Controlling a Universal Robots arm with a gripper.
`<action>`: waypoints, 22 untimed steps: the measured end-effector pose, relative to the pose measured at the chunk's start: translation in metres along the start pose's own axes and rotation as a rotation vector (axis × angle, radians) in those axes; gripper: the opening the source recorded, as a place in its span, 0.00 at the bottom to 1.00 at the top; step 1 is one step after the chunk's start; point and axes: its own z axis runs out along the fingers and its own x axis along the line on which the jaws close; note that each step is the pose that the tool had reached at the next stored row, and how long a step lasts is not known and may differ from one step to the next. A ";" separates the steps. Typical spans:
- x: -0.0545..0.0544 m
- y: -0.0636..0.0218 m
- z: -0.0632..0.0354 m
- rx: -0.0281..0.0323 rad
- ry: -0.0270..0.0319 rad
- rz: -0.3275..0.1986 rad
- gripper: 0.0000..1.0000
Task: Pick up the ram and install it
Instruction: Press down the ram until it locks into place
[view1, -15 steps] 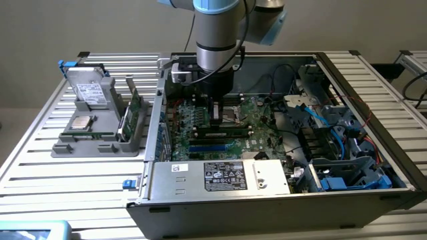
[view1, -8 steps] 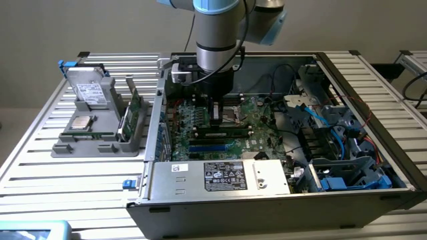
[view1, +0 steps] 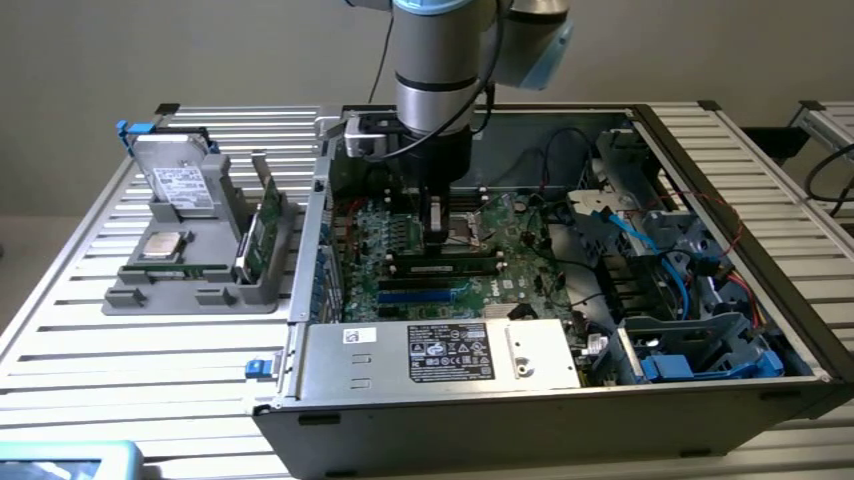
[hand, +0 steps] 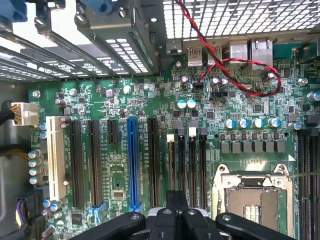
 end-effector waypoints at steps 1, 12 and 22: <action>0.000 -0.0014 -0.0030 -0.0004 0.0002 0.000 0.11; 0.001 -0.0216 -0.0129 -0.0063 0.0003 -0.001 0.11; 0.000 -0.0284 -0.0130 -0.0086 -0.0008 -0.001 0.11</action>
